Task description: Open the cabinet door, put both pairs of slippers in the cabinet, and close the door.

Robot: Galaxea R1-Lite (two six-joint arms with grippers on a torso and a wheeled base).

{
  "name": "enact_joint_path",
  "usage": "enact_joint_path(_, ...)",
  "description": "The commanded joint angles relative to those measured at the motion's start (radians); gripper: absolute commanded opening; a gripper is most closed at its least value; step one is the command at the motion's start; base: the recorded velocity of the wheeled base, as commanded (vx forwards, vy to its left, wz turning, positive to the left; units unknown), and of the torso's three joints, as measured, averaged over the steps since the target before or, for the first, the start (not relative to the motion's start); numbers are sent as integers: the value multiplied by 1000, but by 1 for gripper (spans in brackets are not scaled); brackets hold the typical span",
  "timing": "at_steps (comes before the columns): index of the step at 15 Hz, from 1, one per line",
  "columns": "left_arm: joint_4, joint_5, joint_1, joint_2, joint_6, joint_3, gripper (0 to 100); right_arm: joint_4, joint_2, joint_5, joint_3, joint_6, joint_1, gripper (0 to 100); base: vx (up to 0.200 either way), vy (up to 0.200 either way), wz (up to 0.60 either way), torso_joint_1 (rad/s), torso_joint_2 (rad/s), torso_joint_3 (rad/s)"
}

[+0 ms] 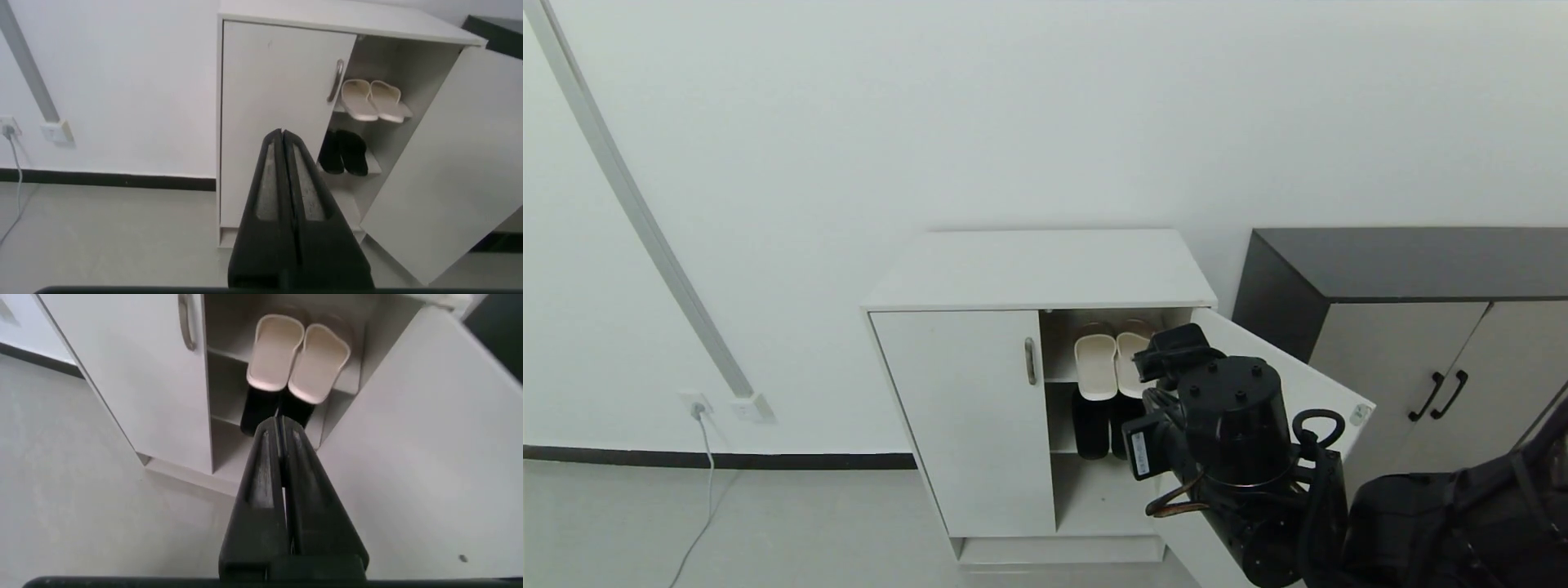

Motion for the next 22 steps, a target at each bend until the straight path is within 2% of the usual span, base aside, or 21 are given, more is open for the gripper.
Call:
enact_joint_path(1, 0, 1, 0, 0, 0, 0, 0, -1, 2, 0, -1, 0, 1, 0, 0, 0, 0, 256, -593, -330)
enact_joint_path(8, 0, -1, 0, 0, 0, 0, 0, -63, 0, 0, 18, -20, -2, 0, 0, 0, 0, 214, -470, -256)
enact_joint_path(13, 0, -1, 0, 0, 0, 0, 0, -64, 3, 0, 22, -26, -4, 0, 0, 0, 0, 4, -12, -7)
enact_joint_path(19, 2, -1, 0, 0, 0, 0, 0, -64, 3, 1, 22, -27, -9, 0, 0, 0, -600, 6, 2, 2)
enact_joint_path(22, 0, -1, 0, 0, 0, 0, 0, -84, 8, 1, 21, -29, -21, 0, 0, 0, 0, 0, 0, 0)
